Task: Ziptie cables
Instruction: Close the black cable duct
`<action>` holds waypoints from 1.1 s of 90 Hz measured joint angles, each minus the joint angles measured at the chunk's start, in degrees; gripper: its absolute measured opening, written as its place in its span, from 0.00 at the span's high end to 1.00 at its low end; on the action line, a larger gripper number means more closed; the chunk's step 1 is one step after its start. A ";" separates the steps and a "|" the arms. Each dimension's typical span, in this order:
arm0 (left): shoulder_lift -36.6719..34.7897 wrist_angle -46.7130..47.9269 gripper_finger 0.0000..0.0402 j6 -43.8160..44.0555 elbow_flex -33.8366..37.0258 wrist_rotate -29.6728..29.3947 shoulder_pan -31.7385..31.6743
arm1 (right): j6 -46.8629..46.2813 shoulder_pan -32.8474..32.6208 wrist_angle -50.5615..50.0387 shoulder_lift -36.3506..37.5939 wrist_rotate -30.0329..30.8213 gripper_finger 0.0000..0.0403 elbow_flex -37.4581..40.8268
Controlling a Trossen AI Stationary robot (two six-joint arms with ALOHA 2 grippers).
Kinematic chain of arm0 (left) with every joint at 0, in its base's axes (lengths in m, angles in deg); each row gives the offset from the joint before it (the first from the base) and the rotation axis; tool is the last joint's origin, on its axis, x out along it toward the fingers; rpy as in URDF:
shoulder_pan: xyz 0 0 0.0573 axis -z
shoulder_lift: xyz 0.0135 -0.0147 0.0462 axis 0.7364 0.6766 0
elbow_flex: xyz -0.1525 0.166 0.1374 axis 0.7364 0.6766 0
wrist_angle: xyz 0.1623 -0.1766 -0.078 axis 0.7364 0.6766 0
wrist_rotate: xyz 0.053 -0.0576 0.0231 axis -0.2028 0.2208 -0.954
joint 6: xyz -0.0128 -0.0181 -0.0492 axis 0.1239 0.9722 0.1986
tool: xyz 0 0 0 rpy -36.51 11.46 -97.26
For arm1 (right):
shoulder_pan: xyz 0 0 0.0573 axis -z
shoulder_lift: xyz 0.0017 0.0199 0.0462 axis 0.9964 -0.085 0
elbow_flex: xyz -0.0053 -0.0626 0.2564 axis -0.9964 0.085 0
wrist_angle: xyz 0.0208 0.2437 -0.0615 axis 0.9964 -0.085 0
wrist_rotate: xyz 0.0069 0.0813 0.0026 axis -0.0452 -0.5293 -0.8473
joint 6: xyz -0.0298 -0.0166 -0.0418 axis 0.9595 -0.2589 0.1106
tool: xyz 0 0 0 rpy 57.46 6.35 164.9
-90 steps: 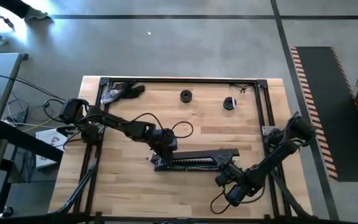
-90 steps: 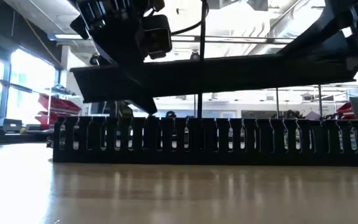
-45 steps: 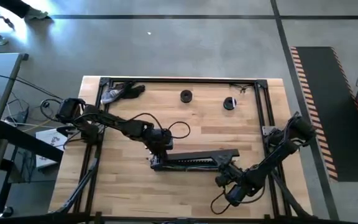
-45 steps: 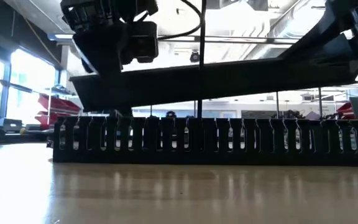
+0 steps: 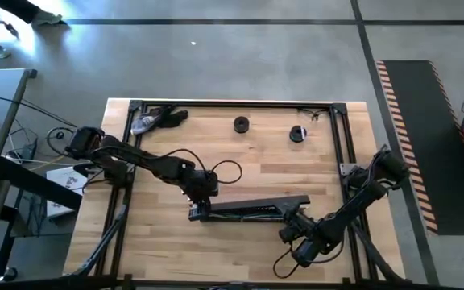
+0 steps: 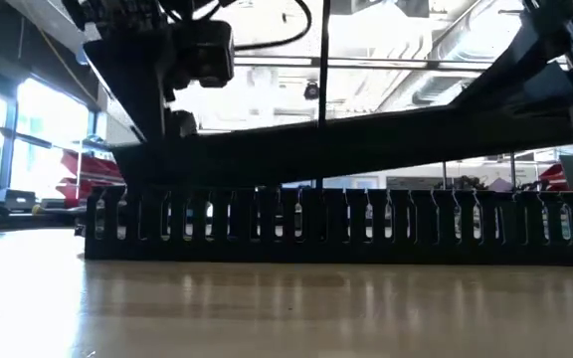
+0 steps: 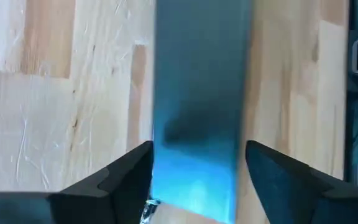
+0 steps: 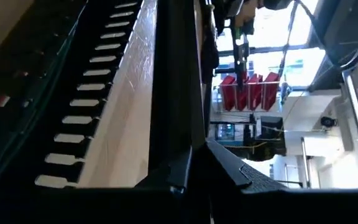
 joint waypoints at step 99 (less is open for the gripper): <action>2.49 -2.26 0.39 -1.83 0.00 -6.26 -1.27 | 7.87 -1.03 0.00 0.00 4.83 1.00 0.02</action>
